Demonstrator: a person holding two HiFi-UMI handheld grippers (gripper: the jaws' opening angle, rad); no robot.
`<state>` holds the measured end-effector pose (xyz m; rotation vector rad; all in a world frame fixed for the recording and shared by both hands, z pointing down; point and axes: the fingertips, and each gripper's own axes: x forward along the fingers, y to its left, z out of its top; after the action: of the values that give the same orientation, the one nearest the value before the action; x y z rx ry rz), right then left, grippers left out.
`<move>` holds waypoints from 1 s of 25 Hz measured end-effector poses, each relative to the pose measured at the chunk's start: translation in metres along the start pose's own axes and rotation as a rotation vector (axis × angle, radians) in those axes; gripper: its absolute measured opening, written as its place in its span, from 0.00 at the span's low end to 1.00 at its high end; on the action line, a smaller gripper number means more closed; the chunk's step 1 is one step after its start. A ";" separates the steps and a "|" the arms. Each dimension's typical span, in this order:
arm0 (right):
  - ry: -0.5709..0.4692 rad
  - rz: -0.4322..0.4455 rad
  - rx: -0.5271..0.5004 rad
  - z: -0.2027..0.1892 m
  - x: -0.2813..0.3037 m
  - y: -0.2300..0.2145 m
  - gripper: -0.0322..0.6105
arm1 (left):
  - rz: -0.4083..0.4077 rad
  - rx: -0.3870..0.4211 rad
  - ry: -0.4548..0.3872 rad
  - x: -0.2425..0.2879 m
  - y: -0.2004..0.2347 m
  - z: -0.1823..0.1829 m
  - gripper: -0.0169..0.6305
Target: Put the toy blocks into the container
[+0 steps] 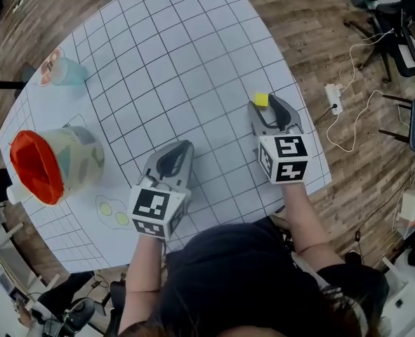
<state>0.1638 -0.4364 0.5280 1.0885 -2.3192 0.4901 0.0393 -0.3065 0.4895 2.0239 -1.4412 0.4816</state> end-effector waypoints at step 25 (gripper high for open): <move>-0.060 0.055 -0.122 0.032 -0.039 0.059 0.32 | 0.113 -0.056 -0.151 -0.076 0.031 0.001 0.08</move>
<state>0.1286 -0.3942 0.4739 0.9961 -2.4027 0.3355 -0.0156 -0.2598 0.4511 1.9784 -1.6478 0.3368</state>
